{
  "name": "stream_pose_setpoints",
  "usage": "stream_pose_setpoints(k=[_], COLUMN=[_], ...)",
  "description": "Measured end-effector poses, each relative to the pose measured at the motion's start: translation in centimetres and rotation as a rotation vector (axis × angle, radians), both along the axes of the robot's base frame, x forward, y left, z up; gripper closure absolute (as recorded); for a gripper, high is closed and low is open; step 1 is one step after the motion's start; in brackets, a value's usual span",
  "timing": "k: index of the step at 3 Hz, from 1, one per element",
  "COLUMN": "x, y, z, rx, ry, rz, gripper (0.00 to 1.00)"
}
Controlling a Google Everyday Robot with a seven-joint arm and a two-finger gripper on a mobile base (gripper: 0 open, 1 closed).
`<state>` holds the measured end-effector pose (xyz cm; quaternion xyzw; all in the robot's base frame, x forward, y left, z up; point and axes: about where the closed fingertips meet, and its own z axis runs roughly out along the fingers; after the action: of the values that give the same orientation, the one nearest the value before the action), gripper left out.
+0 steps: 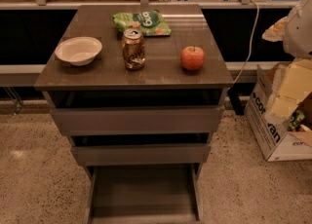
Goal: Place orange can into bottom drawer
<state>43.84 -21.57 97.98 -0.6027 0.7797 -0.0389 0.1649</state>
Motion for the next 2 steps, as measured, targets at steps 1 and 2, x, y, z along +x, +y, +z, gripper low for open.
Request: stream_pose_setpoints(k=[1,2], x=[-0.1,-0.9], y=[0.7,10.5], z=[0.1,0.9], rx=[0.005,0.076], ry=[-0.003,-0.045], rz=[0.004,0.059], gripper=[0.0,0.0])
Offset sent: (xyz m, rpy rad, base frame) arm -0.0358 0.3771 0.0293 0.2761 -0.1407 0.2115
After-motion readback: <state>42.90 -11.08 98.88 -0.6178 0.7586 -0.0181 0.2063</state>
